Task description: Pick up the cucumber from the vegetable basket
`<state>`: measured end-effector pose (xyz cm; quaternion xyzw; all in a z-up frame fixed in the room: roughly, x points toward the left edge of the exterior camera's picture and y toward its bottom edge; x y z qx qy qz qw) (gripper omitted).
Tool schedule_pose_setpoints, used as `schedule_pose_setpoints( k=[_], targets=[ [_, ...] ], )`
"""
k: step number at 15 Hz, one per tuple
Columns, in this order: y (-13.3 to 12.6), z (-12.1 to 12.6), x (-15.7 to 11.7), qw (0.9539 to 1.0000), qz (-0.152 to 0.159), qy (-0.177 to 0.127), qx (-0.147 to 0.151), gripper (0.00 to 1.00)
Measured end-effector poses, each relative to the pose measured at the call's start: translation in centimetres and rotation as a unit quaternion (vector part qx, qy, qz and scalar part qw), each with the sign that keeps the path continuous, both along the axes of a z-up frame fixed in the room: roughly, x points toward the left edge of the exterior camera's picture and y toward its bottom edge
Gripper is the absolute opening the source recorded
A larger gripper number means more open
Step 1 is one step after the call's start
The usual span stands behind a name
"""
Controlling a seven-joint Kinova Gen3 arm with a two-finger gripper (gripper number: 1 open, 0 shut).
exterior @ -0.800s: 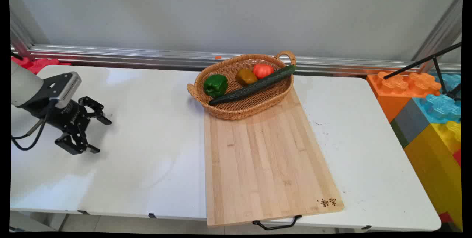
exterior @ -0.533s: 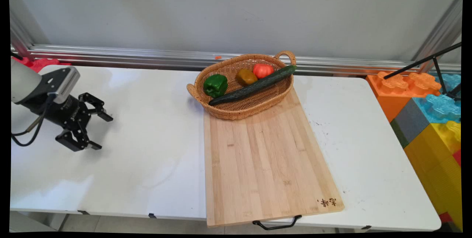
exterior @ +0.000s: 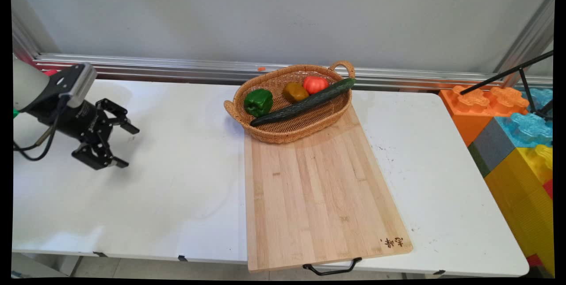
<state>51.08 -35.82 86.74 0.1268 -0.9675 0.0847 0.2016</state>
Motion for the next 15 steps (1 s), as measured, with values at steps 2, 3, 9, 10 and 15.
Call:
schedule_pose_setpoints(
  k=[2,3,9,10,15],
  targets=[
    [-0.4,0.6,-0.7,0.9999,0.014,0.003,-0.004,1.00],
    [-0.7,1.0,-1.2,0.9997,0.023,0.006,-0.006,1.00],
    [-3.4,3.1,-5.2,0.9949,0.089,0.037,-0.031,1.00],
    [-4.0,3.4,-6.1,0.9933,0.101,0.044,-0.036,1.00],
    [-7.6,5.2,-10.8,0.9824,0.159,0.073,-0.066,1.00]
  ],
)
